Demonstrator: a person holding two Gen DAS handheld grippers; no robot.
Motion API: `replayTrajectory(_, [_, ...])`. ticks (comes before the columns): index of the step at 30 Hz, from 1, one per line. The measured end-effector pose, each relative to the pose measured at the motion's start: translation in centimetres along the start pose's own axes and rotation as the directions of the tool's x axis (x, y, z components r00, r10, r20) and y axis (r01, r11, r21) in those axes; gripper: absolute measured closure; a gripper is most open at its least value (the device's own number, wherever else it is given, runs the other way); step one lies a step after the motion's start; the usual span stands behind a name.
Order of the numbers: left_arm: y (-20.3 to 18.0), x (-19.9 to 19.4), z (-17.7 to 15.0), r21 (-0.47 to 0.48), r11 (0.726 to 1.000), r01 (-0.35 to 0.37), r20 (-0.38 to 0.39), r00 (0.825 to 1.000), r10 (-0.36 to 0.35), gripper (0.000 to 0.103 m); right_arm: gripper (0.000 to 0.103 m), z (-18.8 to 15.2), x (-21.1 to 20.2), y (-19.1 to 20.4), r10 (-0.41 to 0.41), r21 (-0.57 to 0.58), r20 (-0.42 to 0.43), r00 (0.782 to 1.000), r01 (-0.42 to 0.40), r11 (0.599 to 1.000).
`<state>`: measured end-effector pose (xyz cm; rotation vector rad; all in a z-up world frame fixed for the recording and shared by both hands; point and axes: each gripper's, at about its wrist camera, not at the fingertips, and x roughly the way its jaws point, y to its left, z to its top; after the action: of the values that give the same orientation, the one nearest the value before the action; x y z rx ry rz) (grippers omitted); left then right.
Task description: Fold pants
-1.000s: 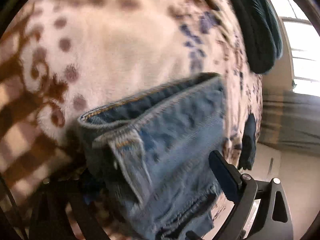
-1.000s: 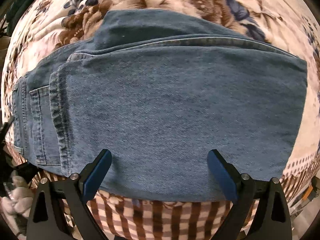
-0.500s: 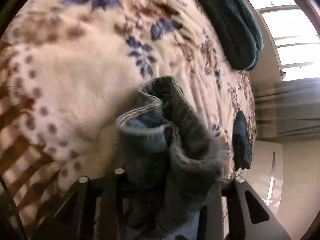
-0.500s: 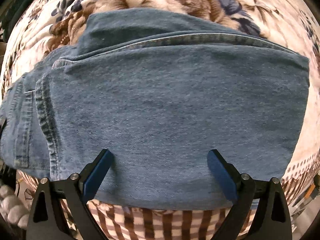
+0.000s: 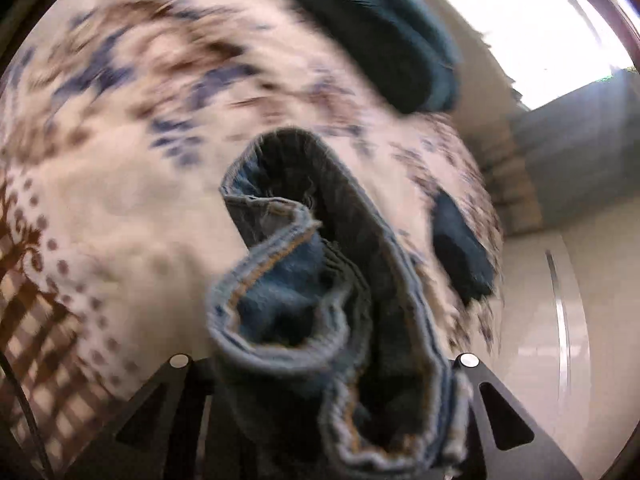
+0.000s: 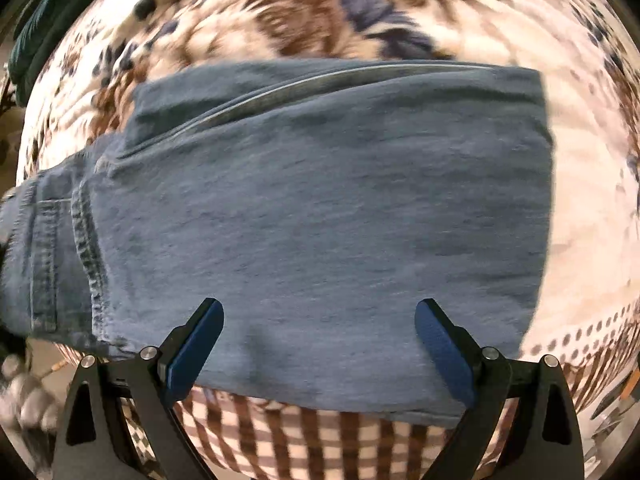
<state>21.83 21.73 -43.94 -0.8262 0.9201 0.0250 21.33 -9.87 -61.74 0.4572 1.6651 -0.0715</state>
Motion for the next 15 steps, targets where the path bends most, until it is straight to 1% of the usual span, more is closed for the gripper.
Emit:
replayTrajectory(1, [-2.0,-0.4,-0.7,0.046,0.999,0.010,0.001,1.000,-0.010,0.082,0.004,0.2,-0.3,-1.2,0.012,0.012,0.002,1.000,-0.012,1.000])
replayTrajectory(2, [-4.9,-1.0,-2.0,0.127,0.992,0.016,0.001,1.000,-0.016,0.082,0.004,0.2,-0.5,-2.0,0.020,0.025,0.006,1.000,-0.020,1.000])
replayTrajectory(3, [-6.7,-0.9,-2.7,0.173,0.985,0.027,-0.004,1.000,-0.026,0.082,0.004,0.0,-1.1,-3.7,0.030,0.040,0.012,0.999,-0.030,0.999])
replayTrajectory(4, [-9.1,-0.9,-4.2,0.240,0.970,0.038,-0.016,0.999,-0.035,0.082,0.004,0.0,-1.6,-5.3,0.045,0.062,0.018,0.999,-0.046,0.997])
replayTrajectory(6, [-12.6,0.3,-6.3,0.310,0.949,0.062,-0.055,0.997,-0.047,0.082,0.004,0.1,-2.6,-7.8,0.056,0.094,0.035,0.998,-0.060,0.994])
replayTrajectory(8, [-15.7,1.7,-9.6,0.378,0.922,0.082,-0.104,0.993,-0.046,0.082,0.005,-0.8,-4.2,-11.3,0.060,0.139,0.058,0.997,-0.067,0.988])
replayTrajectory(10, [-18.5,3.7,-13.0,0.454,0.886,0.092,-0.150,0.988,-0.026,0.082,0.005,-1.7,-6.1,-15.3,0.055,0.203,0.078,0.995,-0.070,0.977])
replayTrajectory(11, [-19.7,4.9,-14.9,0.490,0.866,0.099,-0.181,0.983,-0.010,0.082,0.005,-1.9,-6.5,-16.7,0.050,0.229,0.085,0.995,-0.068,0.971])
replayTrajectory(13, [-21.4,7.2,-18.6,0.555,0.825,0.108,-0.231,0.973,0.028,0.082,0.005,-2.5,-7.3,-20.6,0.023,0.278,0.094,0.995,-0.049,0.959])
replayTrajectory(15, [-22.5,9.7,-22.8,0.620,0.776,0.120,-0.283,0.956,0.078,0.082,0.005,-3.1,-7.5,-23.6,0.003,0.314,0.088,0.996,-0.030,0.949])
